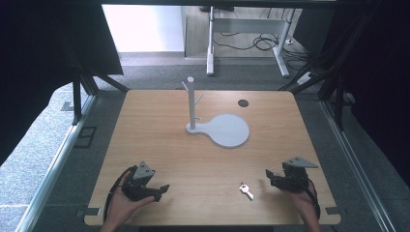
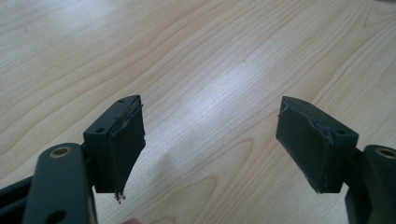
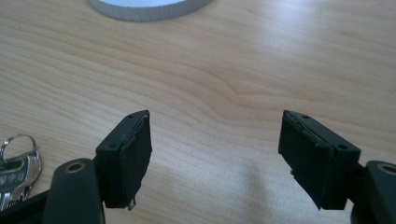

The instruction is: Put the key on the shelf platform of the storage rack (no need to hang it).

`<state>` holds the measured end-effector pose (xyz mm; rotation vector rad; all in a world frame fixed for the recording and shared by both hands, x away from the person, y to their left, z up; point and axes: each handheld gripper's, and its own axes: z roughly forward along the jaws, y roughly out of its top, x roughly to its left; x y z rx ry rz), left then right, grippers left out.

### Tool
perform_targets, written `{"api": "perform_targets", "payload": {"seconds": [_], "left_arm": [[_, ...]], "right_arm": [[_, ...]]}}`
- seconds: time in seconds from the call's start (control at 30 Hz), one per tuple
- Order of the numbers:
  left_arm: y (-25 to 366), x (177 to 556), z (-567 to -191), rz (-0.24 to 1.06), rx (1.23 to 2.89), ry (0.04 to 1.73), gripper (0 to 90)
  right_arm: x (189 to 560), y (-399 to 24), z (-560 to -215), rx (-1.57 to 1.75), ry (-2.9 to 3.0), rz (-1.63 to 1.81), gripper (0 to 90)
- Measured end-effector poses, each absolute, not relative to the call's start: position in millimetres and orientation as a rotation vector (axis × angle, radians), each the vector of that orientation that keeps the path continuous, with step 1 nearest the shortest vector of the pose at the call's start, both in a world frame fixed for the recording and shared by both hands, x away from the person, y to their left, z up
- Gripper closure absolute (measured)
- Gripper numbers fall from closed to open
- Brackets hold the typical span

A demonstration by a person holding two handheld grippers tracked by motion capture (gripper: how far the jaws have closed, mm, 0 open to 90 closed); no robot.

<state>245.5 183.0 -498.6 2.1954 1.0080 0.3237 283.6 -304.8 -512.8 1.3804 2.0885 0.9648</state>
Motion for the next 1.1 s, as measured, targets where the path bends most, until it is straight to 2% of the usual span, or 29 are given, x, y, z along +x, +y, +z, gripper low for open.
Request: {"api": "perform_targets", "payload": {"seconds": [0.8,1.1], "left_arm": [[182.3,252.2,-491.5,0.369,2.188,1.010,24.0],[174.1,259.6,-496.1,0.377,2.244,0.956,23.3]], "right_arm": [[287.9,-303.5,-509.9,1.314,2.217,0.931,28.7],[287.0,-301.5,-482.8,1.275,2.328,0.895,31.7]]}}
